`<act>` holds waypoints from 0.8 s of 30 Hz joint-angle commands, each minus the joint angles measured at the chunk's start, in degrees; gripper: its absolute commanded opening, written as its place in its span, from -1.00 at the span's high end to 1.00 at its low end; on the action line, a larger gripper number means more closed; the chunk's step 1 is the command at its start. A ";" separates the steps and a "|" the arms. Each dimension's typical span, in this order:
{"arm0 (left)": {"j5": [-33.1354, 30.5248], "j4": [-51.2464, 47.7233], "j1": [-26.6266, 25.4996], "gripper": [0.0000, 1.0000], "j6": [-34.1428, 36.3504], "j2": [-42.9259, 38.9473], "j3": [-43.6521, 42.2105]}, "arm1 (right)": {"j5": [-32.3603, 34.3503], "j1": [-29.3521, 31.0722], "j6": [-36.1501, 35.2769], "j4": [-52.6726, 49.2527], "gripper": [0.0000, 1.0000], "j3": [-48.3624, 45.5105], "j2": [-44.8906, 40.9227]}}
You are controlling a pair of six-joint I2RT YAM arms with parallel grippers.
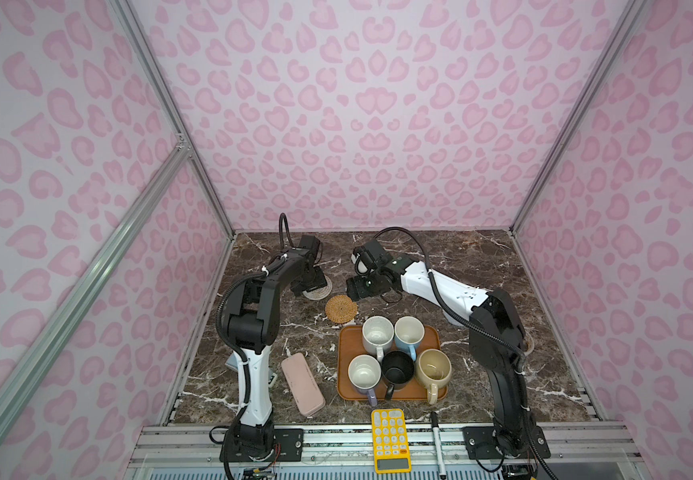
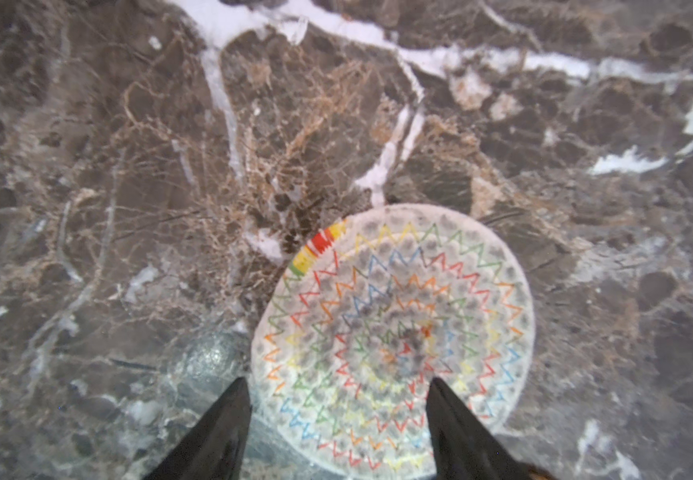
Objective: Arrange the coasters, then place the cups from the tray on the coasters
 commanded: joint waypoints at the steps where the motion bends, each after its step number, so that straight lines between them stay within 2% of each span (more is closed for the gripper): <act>1: -0.17 -0.84 0.09 -0.41 -0.51 -1.08 2.25 | 0.42 -0.03 -0.59 -1.15 -0.65 0.57 -0.35; 4: -2.58 -4.14 0.13 -0.44 -0.95 -1.97 3.90 | 1.07 -0.10 -0.76 -1.94 -0.66 0.67 -1.32; 8: -0.23 -2.32 0.10 -0.54 -0.83 -7.42 1.99 | 2.93 -0.29 -0.94 -2.94 -0.75 0.19 -3.99; 9: 0.48 -2.61 0.08 -0.64 -1.06 -8.85 1.67 | 3.29 -0.43 -0.85 -3.24 -0.94 -0.15 -4.82; 11: 2.81 -1.22 0.08 -0.92 -2.01 -12.48 -0.91 | 3.13 -0.88 -0.85 -3.98 -0.97 -0.58 -6.44; 12: 4.26 0.16 0.07 -0.98 -2.84 -14.74 -2.96 | 3.13 -1.08 -0.94 -4.16 -0.98 -1.16 -7.42; 19: 11.97 9.21 -0.60 -0.96 -8.60 -28.14 -19.27 | 4.00 -2.67 -2.62 -3.62 -0.98 -7.42 -14.79; 24: 10.78 12.89 -3.62 -0.96 -11.07 -31.87 -28.51 | 1.97 -4.96 -2.04 -1.32 -0.98 -13.34 -18.87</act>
